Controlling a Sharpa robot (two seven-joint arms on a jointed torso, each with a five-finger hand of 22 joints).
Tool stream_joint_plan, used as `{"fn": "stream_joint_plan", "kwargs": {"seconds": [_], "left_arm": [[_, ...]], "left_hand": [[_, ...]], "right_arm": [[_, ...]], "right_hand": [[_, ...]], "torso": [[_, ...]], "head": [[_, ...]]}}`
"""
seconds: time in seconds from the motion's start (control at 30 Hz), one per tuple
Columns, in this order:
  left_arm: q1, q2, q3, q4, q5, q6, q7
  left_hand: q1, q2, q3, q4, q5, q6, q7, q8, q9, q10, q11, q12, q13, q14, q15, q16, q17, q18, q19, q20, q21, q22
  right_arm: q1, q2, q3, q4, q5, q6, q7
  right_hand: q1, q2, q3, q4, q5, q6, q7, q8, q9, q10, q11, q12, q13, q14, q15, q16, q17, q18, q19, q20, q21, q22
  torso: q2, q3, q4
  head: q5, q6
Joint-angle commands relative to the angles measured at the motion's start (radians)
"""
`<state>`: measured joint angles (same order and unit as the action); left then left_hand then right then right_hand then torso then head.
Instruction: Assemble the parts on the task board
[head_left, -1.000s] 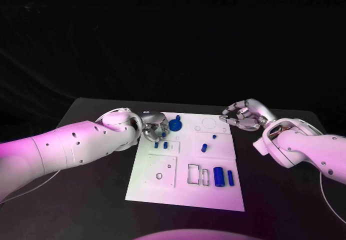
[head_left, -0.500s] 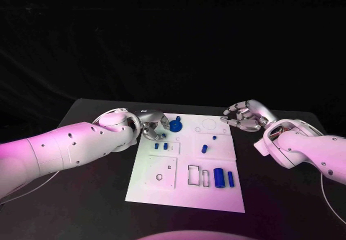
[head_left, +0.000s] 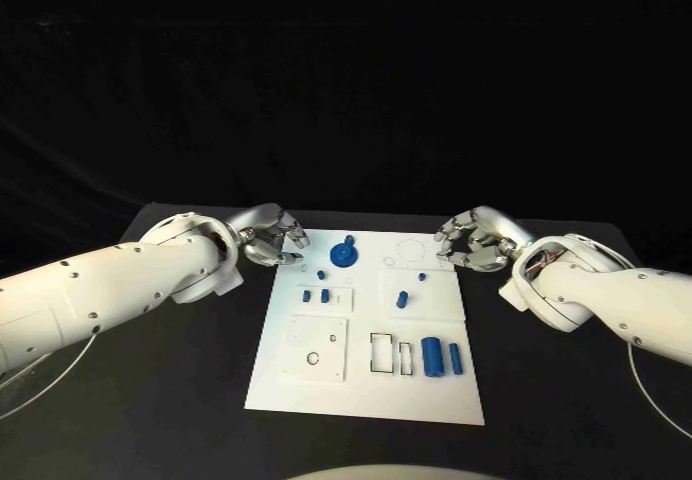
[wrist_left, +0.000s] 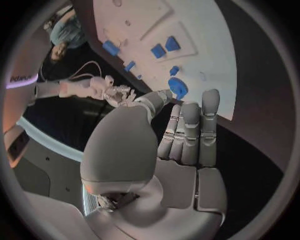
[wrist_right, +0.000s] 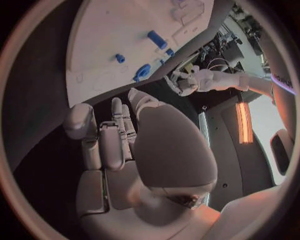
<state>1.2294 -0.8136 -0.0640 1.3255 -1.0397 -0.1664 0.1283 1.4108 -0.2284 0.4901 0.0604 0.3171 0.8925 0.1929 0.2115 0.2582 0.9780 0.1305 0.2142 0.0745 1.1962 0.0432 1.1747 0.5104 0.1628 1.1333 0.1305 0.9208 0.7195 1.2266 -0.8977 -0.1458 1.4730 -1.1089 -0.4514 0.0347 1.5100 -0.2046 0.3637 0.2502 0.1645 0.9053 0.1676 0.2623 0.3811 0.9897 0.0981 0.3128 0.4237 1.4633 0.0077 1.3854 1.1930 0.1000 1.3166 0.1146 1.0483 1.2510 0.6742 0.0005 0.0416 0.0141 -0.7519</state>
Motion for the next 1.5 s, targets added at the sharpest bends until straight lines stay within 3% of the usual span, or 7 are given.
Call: {"fn": "stream_joint_plan", "kwargs": {"seconds": [0.03, 0.13, 0.23, 0.4, 0.97, 1.5], "left_arm": [[0.003, -0.018, 0.001, 0.021, 0.505, 0.033, 0.144], [0.005, -0.039, 0.001, 0.043, 0.681, 0.022, 0.204], [0.005, -0.060, 0.001, 0.073, 0.828, 0.003, 0.256], [0.005, -0.079, 0.001, 0.108, 0.918, -0.007, 0.292], [0.005, -0.103, 0.000, 0.150, 0.980, -0.011, 0.313], [0.006, -0.110, 0.000, 0.156, 0.983, -0.010, 0.302]], "left_hand": [[0.003, 0.007, 0.011, 0.001, 0.006, 0.011, -0.002, 0.008, -0.002, 0.020, -0.001, 0.016, 0.004, -0.029, -0.001, -0.017, -0.022, 0.022, -0.026, -0.001, -0.027, -0.026], [-0.002, 0.005, 0.016, 0.003, 0.004, 0.035, -0.012, 0.027, 0.002, 0.055, -0.012, 0.054, 0.018, -0.071, -0.007, -0.038, -0.036, 0.023, -0.054, -0.005, -0.051, -0.038], [-0.002, 0.008, 0.014, 0.000, 0.004, 0.045, -0.021, 0.042, 0.006, 0.075, -0.021, 0.095, 0.035, -0.085, -0.014, -0.041, -0.042, 0.023, -0.061, -0.010, -0.061, -0.044], [0.005, 0.016, 0.014, -0.007, 0.005, 0.053, -0.025, 0.052, 0.010, 0.083, -0.027, 0.121, 0.047, -0.087, -0.019, -0.038, -0.045, 0.023, -0.060, -0.015, -0.062, -0.044], [0.006, 0.019, 0.013, -0.010, 0.005, 0.050, -0.024, 0.057, 0.012, 0.071, -0.027, 0.135, 0.054, -0.089, -0.019, -0.037, -0.047, 0.022, -0.059, -0.017, -0.063, -0.045], [0.006, 0.021, 0.013, -0.012, 0.005, 0.047, -0.023, 0.058, 0.012, 0.063, -0.027, 0.143, 0.058, -0.089, -0.019, -0.035, -0.049, 0.022, -0.059, -0.017, -0.063, -0.045]], "right_arm": [[-0.002, 0.013, 0.000, 0.001, -0.259, 0.106, -0.063], [-0.004, 0.026, 0.000, 0.001, -0.355, 0.126, -0.094], [-0.009, 0.043, 0.000, -0.002, -0.447, 0.140, -0.134], [-0.018, 0.062, 0.000, -0.008, -0.519, 0.143, -0.167], [-0.035, 0.108, 0.000, -0.022, -0.580, 0.175, -0.187], [-0.052, 0.123, 0.000, -0.023, -0.660, 0.198, -0.228]], "right_hand": [[-0.003, -0.026, 0.055, -0.011, -0.009, 0.017, -0.006, -0.010, -0.009, 0.031, -0.004, -0.052, -0.071, 0.029, 0.008, 0.014, 0.023, 0.007, 0.016, -0.001, 0.023, 0.017], [-0.025, -0.050, 0.100, -0.028, -0.016, 0.029, -0.009, -0.020, -0.017, 0.063, -0.005, -0.087, -0.131, 0.035, 0.005, 0.026, 0.043, -0.001, 0.037, -0.002, 0.061, 0.045], [-0.040, -0.055, 0.118, -0.038, -0.024, 0.036, -0.011, -0.023, -0.019, 0.068, -0.004, -0.104, -0.158, 0.037, 0.004, 0.030, 0.051, -0.004, 0.044, -0.002, 0.076, 0.057], [-0.049, -0.059, 0.137, -0.052, -0.027, 0.037, -0.004, -0.029, -0.023, 0.076, 0.000, -0.115, -0.180, 0.041, 0.008, 0.038, 0.065, -0.009, 0.057, 0.000, 0.100, 0.073], [-0.073, -0.057, 0.178, -0.087, -0.011, 0.064, -0.002, -0.028, -0.025, 0.115, -0.001, -0.123, -0.219, 0.050, 0.009, 0.055, 0.084, -0.029, 0.103, 0.003, 0.201, 0.138], [-0.085, 0.009, 0.268, -0.182, -0.065, 0.149, -0.032, 0.007, -0.006, 0.217, -0.034, -0.113, -0.238, 0.052, -0.019, 0.062, 0.084, -0.052, 0.154, -0.019, 0.319, 0.213]], "torso": [[0.003, -0.0008, -0.0011], [0.004, -0.0030, -0.0007], [0.002, -0.0037, 0.0004], [0.004, -0.0040, 0.0029], [0.002, -0.0037, 0.0032], [0.002, -0.0027, 0.0026]], "head": [[-0.030, 0.003], [-0.041, 0.002], [-0.051, 0.002], [-0.058, -0.001], [-0.057, -0.013], [-0.053, -0.027]]}}
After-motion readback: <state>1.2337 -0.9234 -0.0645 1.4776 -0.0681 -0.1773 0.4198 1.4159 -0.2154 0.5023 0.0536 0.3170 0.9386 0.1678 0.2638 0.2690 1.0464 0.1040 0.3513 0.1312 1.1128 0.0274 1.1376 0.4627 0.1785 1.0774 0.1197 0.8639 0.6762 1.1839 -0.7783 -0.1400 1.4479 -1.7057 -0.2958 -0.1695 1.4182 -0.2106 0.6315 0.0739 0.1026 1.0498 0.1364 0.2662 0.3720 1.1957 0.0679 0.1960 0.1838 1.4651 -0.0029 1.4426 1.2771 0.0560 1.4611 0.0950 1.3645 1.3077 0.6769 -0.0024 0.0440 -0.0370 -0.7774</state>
